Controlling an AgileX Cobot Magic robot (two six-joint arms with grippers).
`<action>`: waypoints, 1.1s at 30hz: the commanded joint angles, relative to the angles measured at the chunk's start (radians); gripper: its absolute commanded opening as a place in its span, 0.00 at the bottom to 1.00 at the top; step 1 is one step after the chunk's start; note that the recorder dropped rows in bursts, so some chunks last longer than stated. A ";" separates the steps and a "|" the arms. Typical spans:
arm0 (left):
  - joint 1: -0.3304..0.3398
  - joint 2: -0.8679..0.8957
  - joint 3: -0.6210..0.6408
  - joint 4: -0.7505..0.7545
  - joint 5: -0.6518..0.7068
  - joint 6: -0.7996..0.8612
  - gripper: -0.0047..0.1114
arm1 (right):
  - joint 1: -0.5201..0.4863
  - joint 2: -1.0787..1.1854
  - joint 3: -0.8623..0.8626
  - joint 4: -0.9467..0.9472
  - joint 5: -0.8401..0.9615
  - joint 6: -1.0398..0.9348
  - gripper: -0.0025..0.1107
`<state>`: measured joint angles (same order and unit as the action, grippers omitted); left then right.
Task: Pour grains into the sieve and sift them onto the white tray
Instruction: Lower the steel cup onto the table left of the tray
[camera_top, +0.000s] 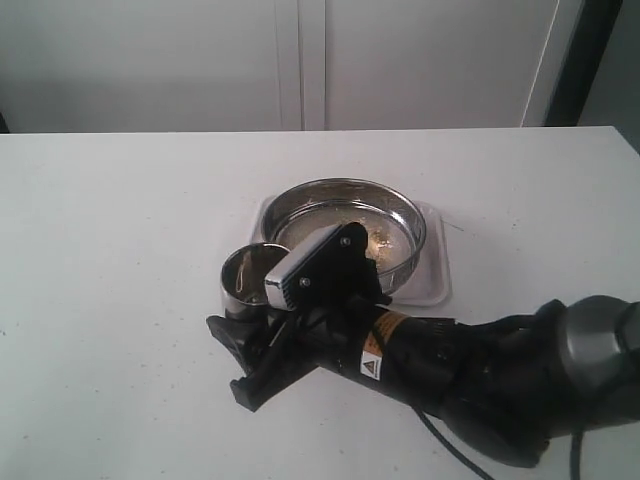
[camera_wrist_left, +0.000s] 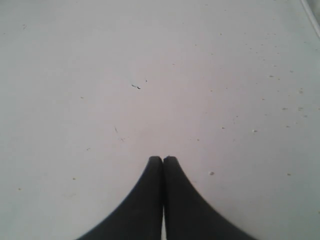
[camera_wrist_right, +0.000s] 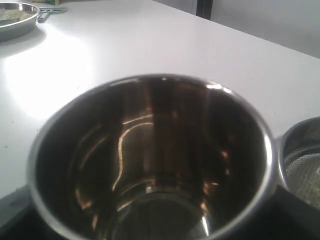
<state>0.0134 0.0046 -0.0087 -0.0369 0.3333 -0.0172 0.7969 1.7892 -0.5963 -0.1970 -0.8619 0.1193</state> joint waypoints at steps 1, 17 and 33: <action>0.004 -0.005 0.009 -0.006 0.003 -0.002 0.04 | -0.001 0.065 -0.069 0.007 0.001 -0.011 0.02; 0.004 -0.005 0.009 -0.006 0.003 -0.002 0.04 | -0.001 0.274 -0.268 0.007 0.048 -0.071 0.02; 0.004 -0.005 0.009 -0.006 0.003 -0.002 0.04 | -0.001 0.336 -0.351 0.007 0.145 -0.069 0.16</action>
<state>0.0134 0.0046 -0.0087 -0.0369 0.3333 -0.0172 0.7969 2.1238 -0.9434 -0.1933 -0.7257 0.0598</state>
